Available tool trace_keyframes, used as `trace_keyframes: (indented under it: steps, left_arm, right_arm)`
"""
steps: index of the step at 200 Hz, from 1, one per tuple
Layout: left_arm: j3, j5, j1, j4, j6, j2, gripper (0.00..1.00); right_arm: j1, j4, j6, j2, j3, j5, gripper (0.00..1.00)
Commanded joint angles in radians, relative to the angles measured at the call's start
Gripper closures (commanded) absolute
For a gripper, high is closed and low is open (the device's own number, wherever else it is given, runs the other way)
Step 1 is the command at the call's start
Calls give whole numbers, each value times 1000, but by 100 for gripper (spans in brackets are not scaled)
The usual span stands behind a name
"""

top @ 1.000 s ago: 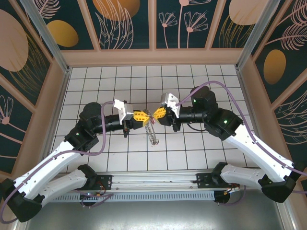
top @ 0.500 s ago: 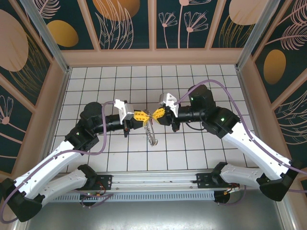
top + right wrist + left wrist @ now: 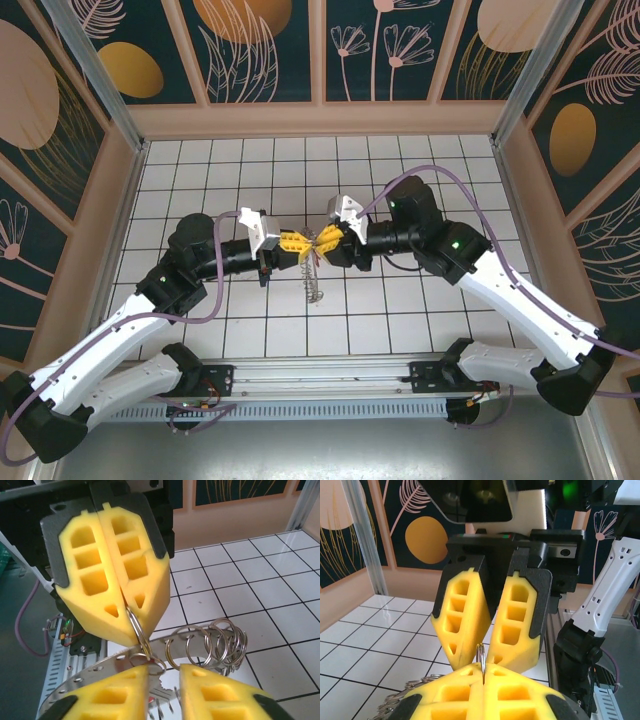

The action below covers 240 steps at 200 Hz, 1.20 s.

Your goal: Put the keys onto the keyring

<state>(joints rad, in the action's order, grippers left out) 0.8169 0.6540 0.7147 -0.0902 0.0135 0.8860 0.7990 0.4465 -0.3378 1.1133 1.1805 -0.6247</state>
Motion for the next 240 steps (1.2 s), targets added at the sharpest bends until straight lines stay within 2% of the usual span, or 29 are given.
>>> trace_keyframes:
  steps: [1,45,159,190,240]
  left_arm:
    - [13,22,5,-70,6,-17,100]
    - [13,33,5,-62,8,-16,100]
    - [18,83,6,-51,-1,-5,100]
    - [18,85,5,-54,0,-1,100]
    - [19,90,5,-54,0,4,100]
  right_arm:
    - [-3,-35,-6,-64,-31,36,70]
    - [-3,-87,-17,-158,-56,52,63]
    - [8,-146,-42,-73,-41,-32,62]
    - [11,-144,-44,-52,-40,-49,65]
    - [12,-150,-56,-38,-42,-67,76]
